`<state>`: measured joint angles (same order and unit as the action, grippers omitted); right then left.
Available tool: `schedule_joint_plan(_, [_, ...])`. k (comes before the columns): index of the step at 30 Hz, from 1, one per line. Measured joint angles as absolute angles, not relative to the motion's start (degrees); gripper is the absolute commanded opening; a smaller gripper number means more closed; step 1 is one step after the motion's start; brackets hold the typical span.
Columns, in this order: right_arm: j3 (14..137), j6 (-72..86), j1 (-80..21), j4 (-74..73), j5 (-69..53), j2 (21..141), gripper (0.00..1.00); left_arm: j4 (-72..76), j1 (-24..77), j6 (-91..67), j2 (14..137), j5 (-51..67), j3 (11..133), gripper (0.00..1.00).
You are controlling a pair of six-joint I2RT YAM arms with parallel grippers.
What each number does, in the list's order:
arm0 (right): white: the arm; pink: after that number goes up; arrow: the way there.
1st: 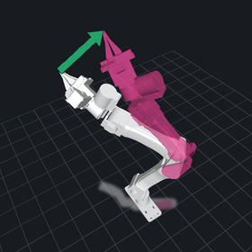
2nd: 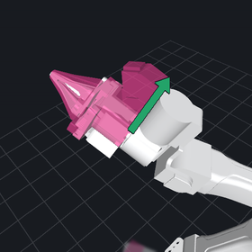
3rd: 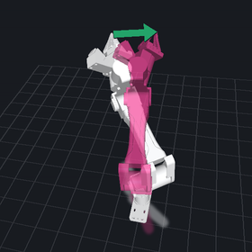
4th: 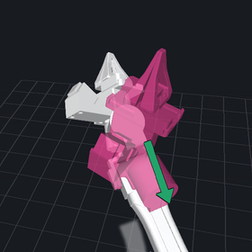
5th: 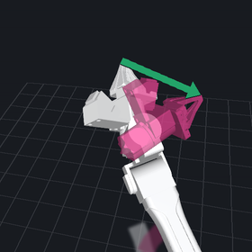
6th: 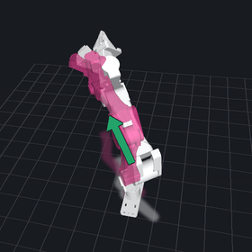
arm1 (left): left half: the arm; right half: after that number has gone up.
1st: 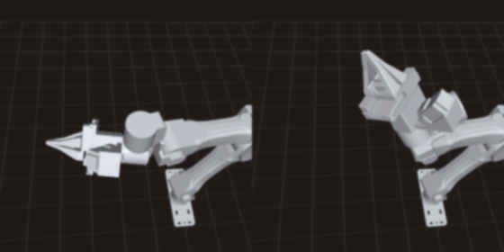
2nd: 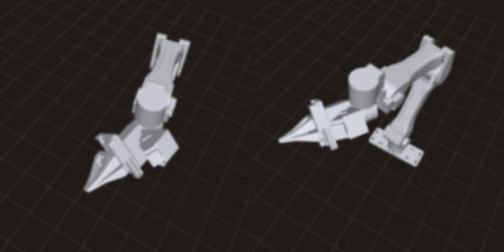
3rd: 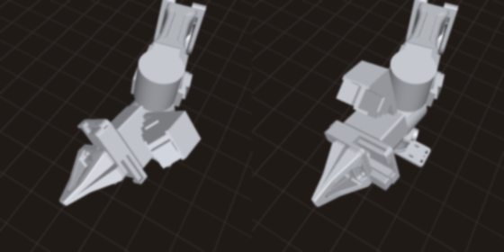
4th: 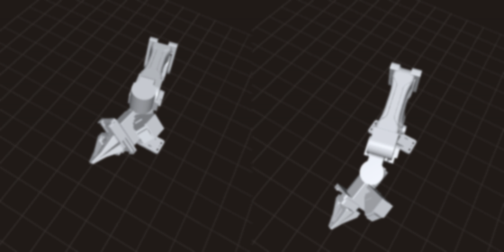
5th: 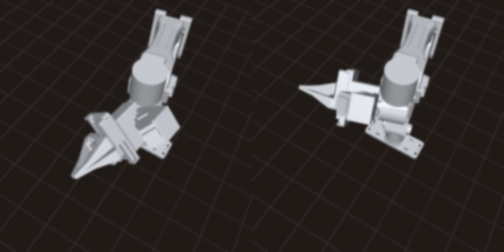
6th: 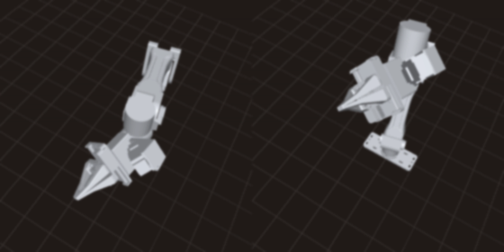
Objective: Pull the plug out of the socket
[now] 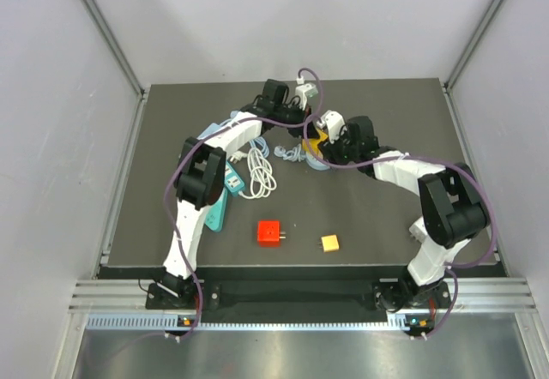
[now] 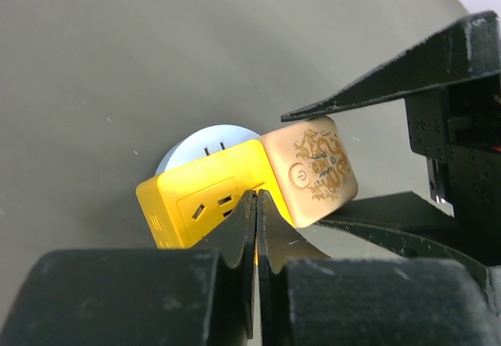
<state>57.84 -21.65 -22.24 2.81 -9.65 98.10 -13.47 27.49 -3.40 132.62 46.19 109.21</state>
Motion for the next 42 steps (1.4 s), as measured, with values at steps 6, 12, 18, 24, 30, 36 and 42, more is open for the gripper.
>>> schedule_joint_plan(6, [56.99,-19.77,-21.96,5.15,-8.10,97.97,0.00,-17.02,28.47,-2.33,135.44,44.29,114.91,0.00])
schedule_joint_plan(12, [57.39,-19.81,-21.67,4.69,-7.55,97.95,0.00,-18.68,29.19,-1.78,138.43,44.18,119.92,0.00])
schedule_joint_plan(18, [60.29,-19.35,-21.10,0.89,-7.55,98.02,0.00,-18.48,29.50,-1.45,139.96,43.59,122.43,0.00])
schedule_joint_plan(24, [61.39,-18.79,-20.99,-0.01,-7.38,97.86,0.00,-18.68,29.52,-1.32,140.79,42.59,124.01,0.00])
schedule_joint_plan(30, [60.29,-18.85,-20.95,0.84,-6.90,96.71,0.00,-18.44,29.82,-1.15,141.08,42.44,124.42,0.00])
schedule_joint_plan(36, [60.82,-18.74,-20.86,0.54,-6.57,96.88,0.00,-18.52,29.82,-1.10,141.67,42.61,125.29,0.00])
schedule_joint_plan(42, [63.59,-17.85,-20.45,-0.84,-7.01,97.93,0.00,-18.00,29.78,-1.06,142.04,41.21,126.13,0.00])
